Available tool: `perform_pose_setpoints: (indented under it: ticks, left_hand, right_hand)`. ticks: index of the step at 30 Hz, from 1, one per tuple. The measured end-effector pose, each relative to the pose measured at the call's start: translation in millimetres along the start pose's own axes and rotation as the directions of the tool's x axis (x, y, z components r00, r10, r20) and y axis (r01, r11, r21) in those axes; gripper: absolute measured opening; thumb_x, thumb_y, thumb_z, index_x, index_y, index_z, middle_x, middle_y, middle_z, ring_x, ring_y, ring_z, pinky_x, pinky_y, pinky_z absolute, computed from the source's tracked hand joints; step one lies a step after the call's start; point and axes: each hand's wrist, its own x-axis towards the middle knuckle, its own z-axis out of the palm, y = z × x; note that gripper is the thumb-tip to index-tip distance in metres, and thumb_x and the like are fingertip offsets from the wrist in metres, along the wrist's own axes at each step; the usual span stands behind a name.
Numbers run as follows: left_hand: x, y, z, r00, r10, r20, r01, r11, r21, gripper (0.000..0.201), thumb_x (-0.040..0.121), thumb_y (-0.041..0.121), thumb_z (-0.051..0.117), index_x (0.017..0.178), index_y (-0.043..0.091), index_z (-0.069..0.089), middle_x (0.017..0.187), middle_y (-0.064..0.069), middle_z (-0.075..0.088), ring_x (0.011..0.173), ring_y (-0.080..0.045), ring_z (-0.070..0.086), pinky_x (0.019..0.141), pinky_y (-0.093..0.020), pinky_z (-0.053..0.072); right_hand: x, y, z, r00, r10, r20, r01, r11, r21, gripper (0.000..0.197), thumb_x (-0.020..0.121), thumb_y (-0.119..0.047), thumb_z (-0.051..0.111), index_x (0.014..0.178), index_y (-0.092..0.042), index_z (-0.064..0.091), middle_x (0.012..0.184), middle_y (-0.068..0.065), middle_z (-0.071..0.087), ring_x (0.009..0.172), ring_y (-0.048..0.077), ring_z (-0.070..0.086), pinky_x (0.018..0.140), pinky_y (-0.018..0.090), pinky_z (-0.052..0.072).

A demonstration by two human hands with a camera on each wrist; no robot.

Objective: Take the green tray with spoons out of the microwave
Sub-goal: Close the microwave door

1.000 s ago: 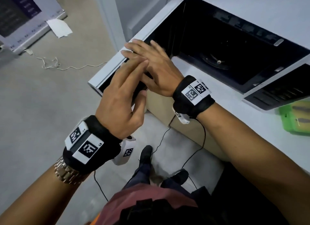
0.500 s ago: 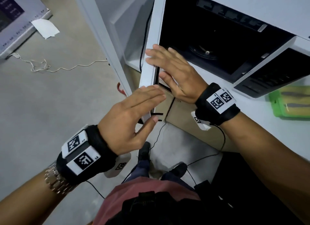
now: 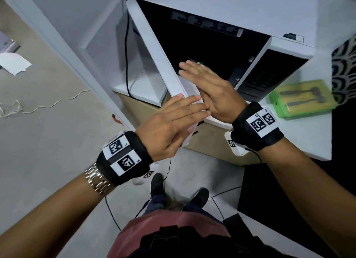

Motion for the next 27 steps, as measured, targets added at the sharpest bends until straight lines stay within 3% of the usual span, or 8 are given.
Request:
perform_pose_setpoints:
  ticks: [2, 6, 12, 15, 17, 20, 23, 27]
  left_hand:
    - [11.5, -0.9, 8.4, 1.0, 0.015, 0.002, -0.015, 1.0, 0.0, 0.048, 0.094, 0.009, 0.052, 0.142, 0.008, 0.049, 0.151, -0.007, 0.045, 0.147, -0.025, 0.03, 0.122, -0.046, 0.019]
    - [38.4, -0.1, 22.1, 1.0, 0.016, 0.008, -0.016, 1.0, -0.023, 0.057, 0.093, 0.019, 0.055, 0.147, 0.005, 0.04, 0.158, -0.012, 0.033, 0.15, -0.025, 0.023, 0.122, -0.046, 0.017]
    - [79.7, -26.3, 22.6, 0.997, -0.077, -0.009, 0.078, 0.994, 0.074, 0.064, 0.099, 0.04, 0.04, 0.151, 0.005, 0.03, 0.162, -0.014, 0.022, 0.152, -0.028, 0.012, 0.124, -0.044, 0.008]
    - [98.7, -42.6, 20.5, 0.995, -0.095, -0.008, 0.095, 0.985, 0.141, 0.065, 0.097, 0.043, 0.042, 0.152, 0.009, 0.03, 0.162, -0.013, 0.021, 0.152, -0.027, 0.014, 0.124, -0.045, 0.011]
    - [112.2, -51.1, 20.2, 0.997, -0.078, 0.009, 0.075, 0.98, 0.185, 0.072, 0.091, 0.042, 0.051, 0.152, 0.01, 0.031, 0.162, -0.013, 0.022, 0.151, -0.029, 0.018, 0.122, -0.048, 0.016]
    - [133.5, -59.2, 19.5, 0.995, -0.075, 0.061, 0.062, 0.977, 0.203, 0.087, 0.077, 0.044, 0.06, 0.152, 0.011, 0.03, 0.162, -0.013, 0.023, 0.15, -0.029, 0.02, 0.122, -0.046, 0.017]
    - [151.9, -64.2, 18.0, 0.991, -0.098, 0.095, 0.077, 0.976, 0.205, 0.093, 0.075, 0.044, 0.063, 0.154, 0.01, 0.026, 0.162, -0.013, 0.02, 0.151, -0.027, 0.016, 0.123, -0.041, 0.011]
    - [169.8, -70.9, 17.1, 0.981, -0.119, 0.15, 0.078, 0.965, 0.252, 0.102, 0.076, 0.045, 0.067, 0.156, 0.01, 0.013, 0.165, -0.011, 0.008, 0.153, -0.025, 0.005, 0.123, -0.037, 0.003]
  right_hand:
    - [-10.9, 7.6, -7.9, 0.999, 0.041, -0.027, -0.041, 0.999, -0.006, 0.053, 0.095, 0.015, 0.043, 0.147, 0.005, 0.045, 0.158, 0.022, 0.039, 0.15, 0.035, 0.032, 0.122, 0.055, 0.025]
    - [-24.0, 16.4, -21.5, 0.987, 0.111, -0.119, -0.113, 0.994, -0.007, 0.062, 0.084, 0.021, 0.042, 0.144, 0.008, 0.047, 0.155, 0.024, 0.042, 0.149, 0.036, 0.034, 0.121, 0.054, 0.028]
    - [-35.6, 18.0, -38.5, 0.916, 0.217, -0.338, -0.219, 0.975, 0.032, 0.066, 0.076, 0.023, 0.034, 0.137, 0.01, 0.055, 0.146, 0.023, 0.054, 0.143, 0.034, 0.045, 0.118, 0.053, 0.035]
    - [-33.7, 18.6, -42.6, 0.889, 0.232, -0.394, -0.256, 0.967, -0.007, 0.052, 0.089, 0.011, 0.037, 0.138, 0.009, 0.054, 0.145, 0.022, 0.055, 0.143, 0.033, 0.046, 0.118, 0.052, 0.035]
    - [-26.7, 18.8, -41.9, 0.875, 0.267, -0.404, -0.32, 0.945, -0.068, 0.044, 0.101, -0.006, 0.041, 0.142, 0.007, 0.05, 0.15, 0.021, 0.05, 0.146, 0.031, 0.041, 0.12, 0.049, 0.032]
    - [-15.5, 23.6, -41.9, 0.863, 0.379, -0.334, -0.446, 0.882, -0.15, 0.057, 0.104, -0.026, 0.043, 0.152, 0.004, 0.036, 0.162, 0.02, 0.033, 0.154, 0.032, 0.023, 0.127, 0.047, 0.017]
    - [-7.1, 34.2, -45.5, 0.853, 0.451, -0.263, -0.516, 0.806, -0.29, 0.075, 0.098, -0.029, 0.052, 0.157, 0.004, 0.021, 0.167, 0.022, 0.013, 0.157, 0.035, 0.008, 0.127, 0.044, 0.003]
    - [-2.1, 52.9, -50.0, 0.82, 0.53, -0.215, -0.562, 0.68, -0.471, 0.093, 0.092, -0.04, 0.061, 0.159, 0.003, 0.012, 0.168, 0.024, 0.002, 0.157, 0.037, 0.001, 0.127, 0.05, 0.003]
